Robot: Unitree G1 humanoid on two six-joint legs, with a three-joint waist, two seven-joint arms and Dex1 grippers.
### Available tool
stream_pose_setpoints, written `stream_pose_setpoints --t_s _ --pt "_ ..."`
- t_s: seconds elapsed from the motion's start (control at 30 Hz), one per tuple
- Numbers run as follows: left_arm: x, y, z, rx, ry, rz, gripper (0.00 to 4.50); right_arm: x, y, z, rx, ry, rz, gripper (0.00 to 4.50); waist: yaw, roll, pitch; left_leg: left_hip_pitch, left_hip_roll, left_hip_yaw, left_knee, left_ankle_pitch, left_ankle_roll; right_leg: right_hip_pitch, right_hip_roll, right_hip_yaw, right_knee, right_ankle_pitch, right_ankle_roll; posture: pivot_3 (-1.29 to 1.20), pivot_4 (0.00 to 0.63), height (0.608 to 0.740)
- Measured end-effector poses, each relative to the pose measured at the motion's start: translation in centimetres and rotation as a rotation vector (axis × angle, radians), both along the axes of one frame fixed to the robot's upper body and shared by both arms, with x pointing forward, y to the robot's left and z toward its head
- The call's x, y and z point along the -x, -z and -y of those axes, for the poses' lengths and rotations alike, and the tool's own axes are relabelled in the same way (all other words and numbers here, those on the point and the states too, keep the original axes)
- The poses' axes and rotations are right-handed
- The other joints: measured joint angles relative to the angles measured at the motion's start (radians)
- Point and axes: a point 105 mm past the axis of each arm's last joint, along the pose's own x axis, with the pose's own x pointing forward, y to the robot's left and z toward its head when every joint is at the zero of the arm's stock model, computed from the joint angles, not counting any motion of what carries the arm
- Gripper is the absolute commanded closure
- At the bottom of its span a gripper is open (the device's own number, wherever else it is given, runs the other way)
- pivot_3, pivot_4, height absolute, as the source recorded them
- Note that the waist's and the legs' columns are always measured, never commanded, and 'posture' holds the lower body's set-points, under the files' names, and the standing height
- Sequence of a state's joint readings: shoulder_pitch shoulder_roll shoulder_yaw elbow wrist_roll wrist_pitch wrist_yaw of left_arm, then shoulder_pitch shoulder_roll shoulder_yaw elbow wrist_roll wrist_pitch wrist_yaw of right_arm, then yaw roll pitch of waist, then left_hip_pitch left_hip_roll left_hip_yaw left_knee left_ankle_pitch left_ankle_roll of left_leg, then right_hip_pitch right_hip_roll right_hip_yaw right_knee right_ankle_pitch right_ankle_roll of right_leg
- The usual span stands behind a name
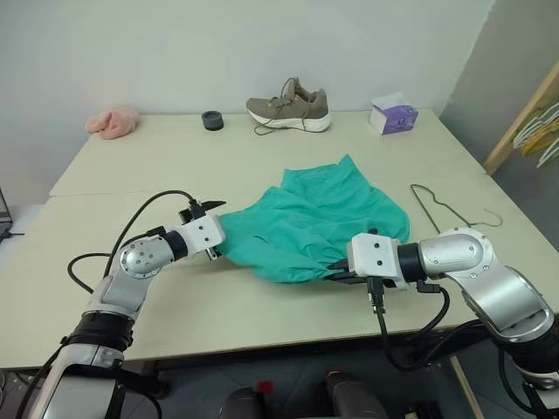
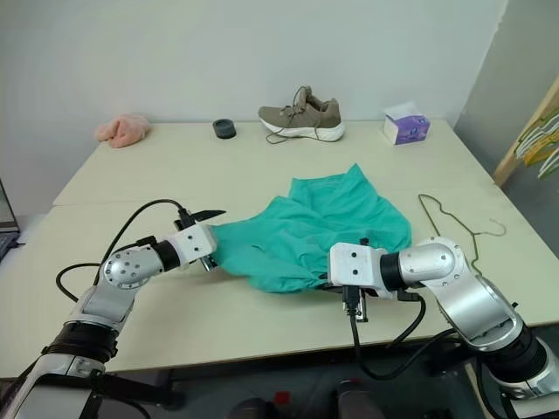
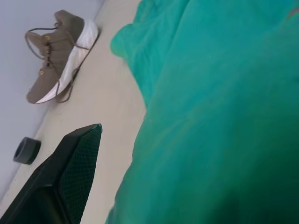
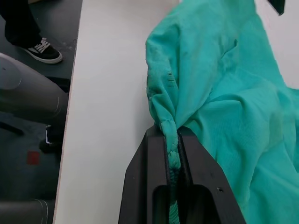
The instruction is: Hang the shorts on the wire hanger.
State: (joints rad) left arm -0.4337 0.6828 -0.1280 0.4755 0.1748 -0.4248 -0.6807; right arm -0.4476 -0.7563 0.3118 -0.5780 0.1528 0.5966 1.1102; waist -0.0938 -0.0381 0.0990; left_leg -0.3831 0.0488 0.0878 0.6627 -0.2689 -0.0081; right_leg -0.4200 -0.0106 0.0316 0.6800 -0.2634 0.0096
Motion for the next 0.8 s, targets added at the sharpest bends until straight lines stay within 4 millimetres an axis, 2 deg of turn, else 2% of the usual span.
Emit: stream_pose_setpoints --t_s 0.17,0.3,0.43,0.57,0.63,0.67,0.73,0.8 --pt "0.1 1.6 -0.2 -0.082 0.050 -0.055 2.09 0.2 -0.3 0.5 -0.006 0.005 -0.004 4.50 -0.022 -0.001 0.001 0.000 0.000 -0.001 0.000 0.000 0.000 0.000 -0.004 -0.001 0.000 -0.002 0.003 -0.20 0.104 0.740" --pt "1.3 2.5 -0.6 -0.147 0.126 -0.156 3.26 0.3 -0.1 1.2 -0.003 0.019 -0.022 4.50 -0.040 -0.001 0.001 0.000 0.000 -0.001 0.000 0.000 0.000 0.000 -0.005 -0.001 0.000 -0.002 0.003 -0.18 0.104 0.740" --pt "4.7 2.4 -2.4 -0.238 0.212 -0.373 4.48 -0.1 0.0 3.4 0.063 0.028 -0.029 4.50 -0.064 -0.001 0.002 0.001 -0.001 0.000 -0.001 0.000 0.000 0.001 -0.006 -0.001 0.000 -0.003 0.004 -0.16 0.100 0.740" --pt "8.5 2.4 -1.6 -0.191 0.289 -0.591 4.48 -0.9 0.4 5.8 0.138 0.022 -0.056 4.50 -0.071 0.001 0.004 0.001 -0.001 -0.001 -0.002 0.000 0.000 0.000 -0.007 -0.001 0.000 -0.004 0.005 -0.11 0.094 0.740" --pt "11.5 2.0 -0.2 -0.123 0.353 -0.734 4.48 -1.7 0.2 7.5 0.185 0.017 -0.068 4.50 -0.074 0.000 0.010 0.001 -0.001 -0.001 -0.002 0.000 0.000 0.000 -0.007 -0.001 0.000 -0.004 0.006 -0.09 0.090 0.740" --pt "12.9 1.2 1.0 -0.041 0.381 -0.810 4.48 -2.6 -0.3 8.3 0.203 0.012 -0.068 4.50 -0.071 0.000 0.013 0.001 -0.001 -0.001 -0.001 0.000 0.000 0.000 -0.007 -0.001 0.001 -0.004 0.006 -0.07 0.085 0.740" --pt "13.6 -0.9 2.5 0.061 0.407 -0.843 4.48 -4.3 -1.5 9.2 0.216 0.025 -0.051 4.50 -0.063 0.000 0.017 0.001 -0.001 -0.001 -0.001 0.000 0.000 0.001 -0.007 -0.001 0.001 -0.004 0.006 -0.05 0.077 0.740" --pt "12.8 -3.6 3.6 0.144 0.404 -0.797 4.48 -6.8 -3.0 9.6 0.204 0.055 -0.021 4.50 -0.049 0.001 0.017 0.002 -0.002 -0.002 0.000 0.000 0.000 0.002 -0.005 -0.001 0.001 -0.004 0.007 -0.03 0.070 0.740"
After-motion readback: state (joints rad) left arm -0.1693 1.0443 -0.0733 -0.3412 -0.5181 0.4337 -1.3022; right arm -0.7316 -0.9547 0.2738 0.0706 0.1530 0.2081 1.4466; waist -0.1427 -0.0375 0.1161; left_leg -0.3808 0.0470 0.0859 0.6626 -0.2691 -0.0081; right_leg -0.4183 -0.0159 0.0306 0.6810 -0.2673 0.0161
